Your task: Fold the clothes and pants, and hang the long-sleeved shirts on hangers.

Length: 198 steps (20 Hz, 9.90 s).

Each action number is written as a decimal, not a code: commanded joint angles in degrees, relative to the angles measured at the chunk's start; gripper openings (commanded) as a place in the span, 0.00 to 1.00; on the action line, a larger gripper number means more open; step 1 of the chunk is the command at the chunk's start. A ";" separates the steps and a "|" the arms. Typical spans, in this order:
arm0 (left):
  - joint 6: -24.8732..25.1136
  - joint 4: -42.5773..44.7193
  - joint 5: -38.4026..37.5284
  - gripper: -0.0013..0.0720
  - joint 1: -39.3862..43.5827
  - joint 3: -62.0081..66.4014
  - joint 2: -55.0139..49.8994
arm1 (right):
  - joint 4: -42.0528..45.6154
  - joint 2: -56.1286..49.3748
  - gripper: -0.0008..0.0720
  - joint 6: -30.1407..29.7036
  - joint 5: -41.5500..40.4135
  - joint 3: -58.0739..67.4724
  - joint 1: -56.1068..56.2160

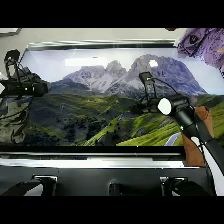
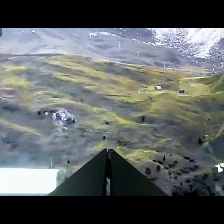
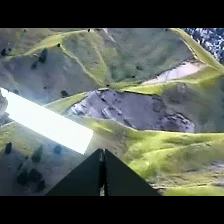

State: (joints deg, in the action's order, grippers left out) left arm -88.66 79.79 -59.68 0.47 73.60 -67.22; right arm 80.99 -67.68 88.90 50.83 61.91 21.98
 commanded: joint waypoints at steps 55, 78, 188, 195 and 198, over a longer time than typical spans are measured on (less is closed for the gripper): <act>-11.85 -23.15 8.15 0.04 8.66 -10.71 -0.87 | 5.64 6.62 0.05 0.02 12.70 0.04 0.04; -15.19 -14.58 -4.72 0.94 -2.73 -10.08 1.70 | -37.20 5.25 0.81 -12.55 14.53 -25.03 -23.78; 0.28 -25.42 -3.30 0.81 -27.74 -13.66 -14.73 | -43.34 -29.62 0.39 -9.40 1.84 0.39 -22.01; 1.27 -27.65 4.24 0.80 -21.29 -13.64 -21.35 | -42.97 -24.68 0.05 -10.16 2.12 0.39 -22.03; 1.27 -29.40 7.91 0.74 -20.24 -13.64 -23.87 | -42.45 -21.59 0.05 -10.03 2.91 0.39 -22.03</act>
State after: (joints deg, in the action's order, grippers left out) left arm -87.53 52.12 -56.01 -21.15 59.96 -88.75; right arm 38.33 -91.85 78.67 53.04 62.26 -0.10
